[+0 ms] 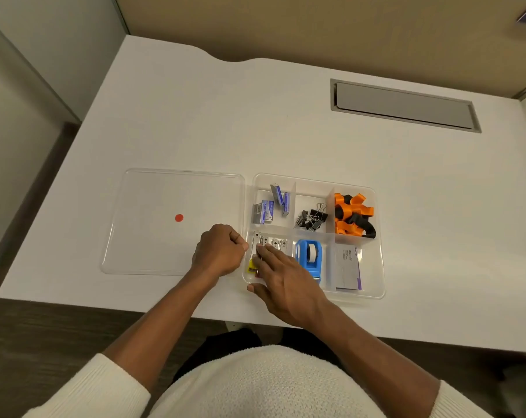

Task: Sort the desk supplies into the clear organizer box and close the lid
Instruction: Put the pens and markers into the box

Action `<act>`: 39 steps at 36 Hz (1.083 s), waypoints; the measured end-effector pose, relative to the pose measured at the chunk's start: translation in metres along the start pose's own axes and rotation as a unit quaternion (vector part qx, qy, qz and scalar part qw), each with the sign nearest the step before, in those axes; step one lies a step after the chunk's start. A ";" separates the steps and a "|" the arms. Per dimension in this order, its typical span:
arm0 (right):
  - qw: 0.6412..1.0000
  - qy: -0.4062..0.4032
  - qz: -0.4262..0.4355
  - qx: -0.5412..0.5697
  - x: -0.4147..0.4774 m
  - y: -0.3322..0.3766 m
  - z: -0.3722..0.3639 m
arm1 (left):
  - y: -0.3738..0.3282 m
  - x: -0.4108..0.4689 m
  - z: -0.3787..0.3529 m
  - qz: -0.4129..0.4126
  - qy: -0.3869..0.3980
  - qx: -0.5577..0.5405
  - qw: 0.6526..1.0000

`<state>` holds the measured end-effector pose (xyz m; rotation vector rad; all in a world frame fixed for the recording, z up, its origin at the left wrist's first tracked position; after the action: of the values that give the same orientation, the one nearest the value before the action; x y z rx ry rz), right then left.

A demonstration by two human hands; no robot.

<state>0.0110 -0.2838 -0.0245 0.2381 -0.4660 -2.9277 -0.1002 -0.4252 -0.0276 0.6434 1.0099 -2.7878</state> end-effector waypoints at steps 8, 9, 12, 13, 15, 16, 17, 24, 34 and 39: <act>1.000 0.013 -0.005 0.007 -0.001 -0.002 0.005 | 0.009 0.003 0.017 -0.001 -0.032 -0.006 0.999; 1.000 0.003 -0.014 0.019 0.000 -0.002 0.007 | 0.012 0.005 0.022 0.001 -0.049 -0.004 0.999; 0.998 -0.032 -0.030 0.049 0.006 0.002 0.012 | 0.028 0.018 0.045 0.023 -0.115 0.007 0.993; 0.997 -0.048 -0.028 0.058 0.009 0.005 0.015 | 0.034 0.023 0.054 0.033 -0.140 0.017 0.989; 0.994 -0.081 -0.011 0.074 0.016 0.012 0.021 | 0.047 0.032 0.073 0.057 -0.185 0.037 0.980; 0.992 -0.093 0.000 0.082 0.021 0.016 0.024 | 0.054 0.036 0.082 0.068 -0.204 0.050 0.975; 0.991 -0.099 0.012 0.089 0.027 0.022 0.028 | 0.061 0.040 0.090 0.077 -0.219 0.065 0.970; 0.987 -0.085 0.014 0.135 0.074 0.059 0.036 | 0.105 0.062 0.132 0.115 -0.270 0.143 0.945; 0.992 0.110 -0.064 -0.015 0.139 0.077 0.000 | 0.131 0.069 0.133 0.145 -0.236 0.191 0.942; 0.990 0.114 -0.055 -0.060 0.141 0.080 -0.022 | 0.146 0.068 0.138 0.132 -0.255 0.162 0.944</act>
<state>-0.1114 -0.3922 -0.0384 0.5923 -0.2502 -2.9708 -0.1752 -0.6221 -0.0469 0.0507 0.3396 -2.6711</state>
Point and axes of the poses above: each hand's wrist, its own x-axis towards the middle knuckle, its own z-axis out of the back of the hand, y = z × x, the point moved 1 cm from there along x, towards the middle knuckle, and after that the axes turned 8 degrees about -y, right-handed, at the moved point
